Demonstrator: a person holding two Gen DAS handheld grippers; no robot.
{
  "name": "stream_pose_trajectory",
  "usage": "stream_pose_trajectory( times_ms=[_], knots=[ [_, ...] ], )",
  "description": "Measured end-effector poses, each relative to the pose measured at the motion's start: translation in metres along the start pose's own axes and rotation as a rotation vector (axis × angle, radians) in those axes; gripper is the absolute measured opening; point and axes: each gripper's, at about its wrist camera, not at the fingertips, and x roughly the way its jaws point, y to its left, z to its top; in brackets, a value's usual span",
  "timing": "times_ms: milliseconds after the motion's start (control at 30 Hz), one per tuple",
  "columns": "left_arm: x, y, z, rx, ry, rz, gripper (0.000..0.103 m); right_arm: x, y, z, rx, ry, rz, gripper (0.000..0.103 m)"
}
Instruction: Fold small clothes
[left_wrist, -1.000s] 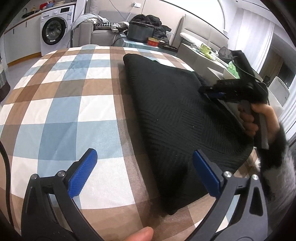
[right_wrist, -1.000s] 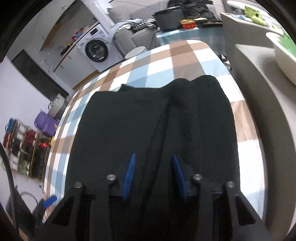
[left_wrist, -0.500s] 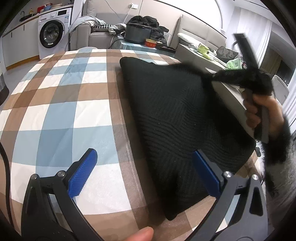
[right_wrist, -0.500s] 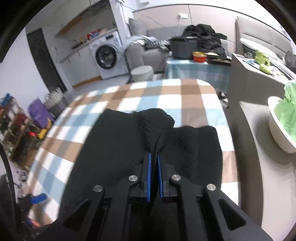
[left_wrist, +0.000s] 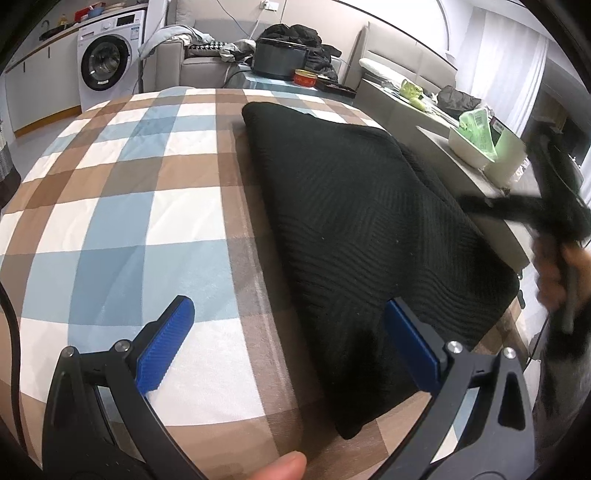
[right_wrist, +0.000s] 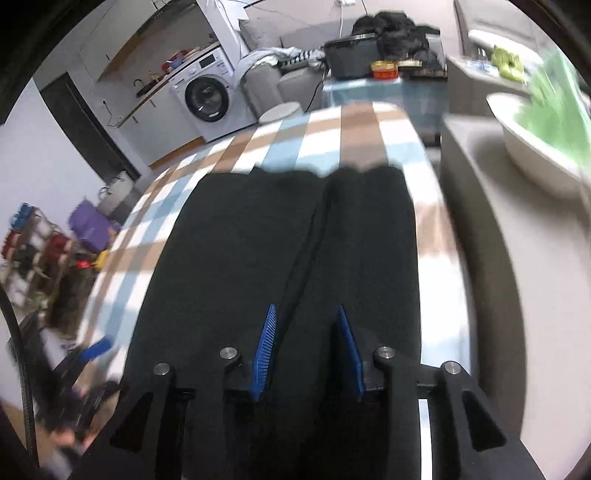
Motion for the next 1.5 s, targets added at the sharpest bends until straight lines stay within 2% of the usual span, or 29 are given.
stream_pose_trajectory(
  times_ms=[67, 133, 200, 300, 400, 467, 533, 633, 733, 767, 800, 867, 900, 967, 1033, 1100, 1133, 1233, 1433, 1500],
  knots=[
    [0.002, -0.003, -0.001, 0.009, 0.008, -0.004, 0.102, -0.013, 0.002, -0.019, 0.007, -0.008, 0.045, 0.036],
    [0.003, -0.005, -0.002, 0.017, 0.010, -0.002, 0.102, -0.022, 0.003, -0.033, 0.005, -0.020, 0.046, 0.039],
    [0.001, -0.006, -0.003, 0.021, 0.006, -0.002, 0.102, -0.024, 0.002, -0.042, 0.019, -0.022, 0.032, 0.043],
    [-0.003, -0.005, -0.004, 0.020, -0.001, 0.001, 0.102, -0.018, -0.006, -0.050, 0.062, 0.002, 0.072, 0.043],
    [-0.007, -0.004, -0.005, 0.021, -0.003, 0.007, 0.102, -0.019, -0.003, -0.056, 0.029, 0.001, 0.036, 0.042],
    [-0.009, -0.003, -0.006, 0.023, -0.006, 0.011, 0.102, -0.019, 0.005, -0.062, -0.029, 0.015, 0.000, 0.035],
    [-0.008, -0.002, -0.007, 0.017, -0.002, 0.012, 0.102, -0.013, 0.008, -0.066, -0.041, 0.032, 0.005, 0.014],
    [-0.003, -0.002, -0.006, 0.011, 0.011, 0.014, 0.102, -0.018, 0.008, -0.066, -0.019, -0.015, 0.036, 0.006],
    [-0.004, -0.004, -0.007, 0.024, 0.010, 0.018, 0.102, -0.035, 0.011, -0.063, -0.021, -0.071, 0.089, 0.005],
    [-0.005, -0.005, -0.008, 0.028, 0.008, 0.016, 0.102, -0.037, 0.012, -0.063, -0.034, -0.067, 0.069, 0.005],
    [-0.005, -0.004, -0.008, 0.027, 0.009, 0.016, 0.102, -0.035, 0.013, -0.065, -0.038, -0.050, 0.045, 0.005],
    [-0.004, -0.004, -0.008, 0.022, 0.009, 0.019, 0.102, -0.018, 0.009, -0.070, -0.048, 0.044, -0.032, 0.005],
    [-0.004, -0.003, -0.008, 0.019, 0.009, 0.021, 0.102, -0.015, 0.008, -0.069, -0.049, 0.056, -0.042, 0.005],
    [-0.005, -0.002, -0.009, 0.012, 0.009, 0.022, 0.102, -0.020, 0.006, -0.066, -0.027, 0.025, -0.001, 0.009],
    [-0.006, -0.002, -0.009, 0.012, 0.013, 0.016, 0.102, -0.025, -0.001, -0.060, 0.017, -0.006, 0.042, 0.025],
    [-0.006, -0.002, -0.008, 0.017, 0.011, 0.015, 0.102, -0.029, -0.010, -0.051, 0.070, -0.060, 0.082, 0.037],
    [-0.006, -0.003, -0.008, 0.018, 0.009, 0.016, 0.102, -0.028, -0.015, -0.043, 0.100, -0.083, 0.103, 0.039],
    [-0.004, -0.003, -0.006, 0.010, 0.011, 0.013, 0.102, -0.015, -0.017, -0.018, 0.134, -0.109, 0.116, 0.040],
    [-0.002, -0.002, -0.006, 0.012, 0.014, 0.020, 0.102, 0.028, -0.019, 0.025, 0.121, -0.058, 0.037, 0.041],
    [-0.001, -0.001, -0.005, 0.006, 0.015, 0.020, 0.102, 0.042, -0.025, 0.035, 0.139, -0.037, 0.050, 0.042]
  ],
)
